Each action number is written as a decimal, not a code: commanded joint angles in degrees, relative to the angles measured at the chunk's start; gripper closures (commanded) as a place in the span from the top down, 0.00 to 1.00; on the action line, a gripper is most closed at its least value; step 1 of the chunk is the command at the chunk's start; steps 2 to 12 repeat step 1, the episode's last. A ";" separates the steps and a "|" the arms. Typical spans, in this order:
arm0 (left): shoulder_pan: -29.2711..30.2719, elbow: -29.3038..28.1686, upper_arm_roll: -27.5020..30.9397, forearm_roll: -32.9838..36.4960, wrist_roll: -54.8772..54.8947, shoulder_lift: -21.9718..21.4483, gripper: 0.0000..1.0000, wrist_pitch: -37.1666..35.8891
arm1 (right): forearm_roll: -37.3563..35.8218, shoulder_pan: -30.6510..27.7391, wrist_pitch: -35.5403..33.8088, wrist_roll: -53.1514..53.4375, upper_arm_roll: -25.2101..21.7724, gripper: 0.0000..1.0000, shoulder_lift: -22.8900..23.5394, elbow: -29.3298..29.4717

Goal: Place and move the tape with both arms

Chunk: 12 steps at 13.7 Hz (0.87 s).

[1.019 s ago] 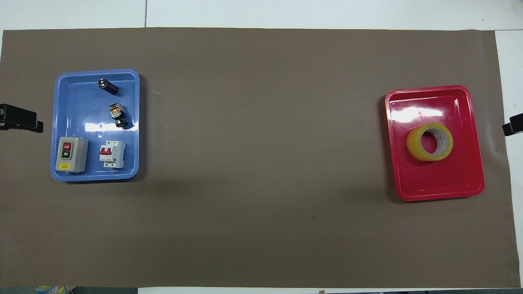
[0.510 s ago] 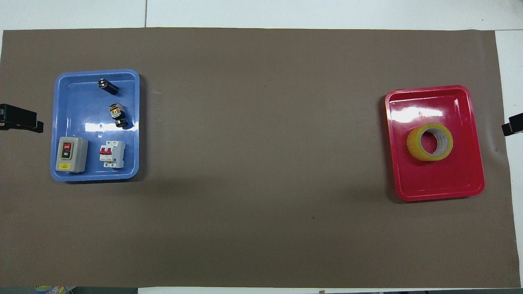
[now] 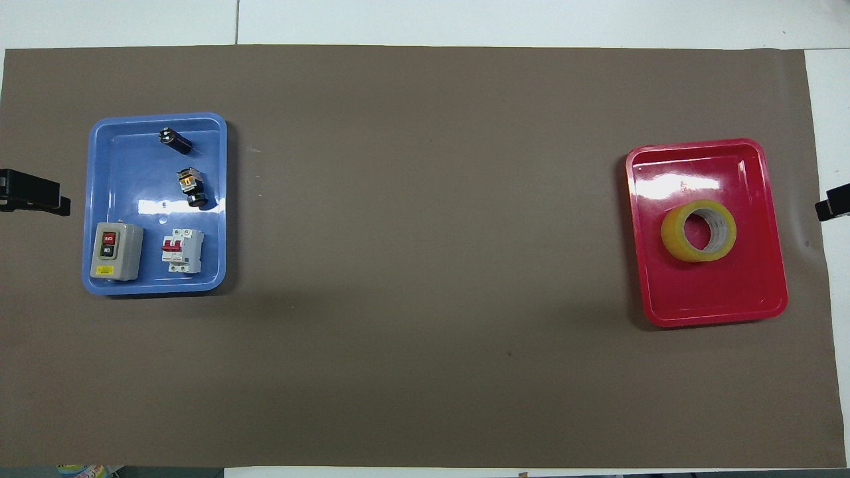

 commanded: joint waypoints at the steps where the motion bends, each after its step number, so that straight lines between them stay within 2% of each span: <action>1: 0.35 -1.02 -0.29 1.12 0.54 -1.12 1.00 0.30 | -0.43 -0.10 0.80 1.00 0.19 1.00 -0.32 -0.47; 12: 0.35 -1.02 -0.29 1.12 0.54 -1.12 1.00 0.30 | -0.43 -0.10 0.80 1.00 0.19 1.00 -0.32 -0.47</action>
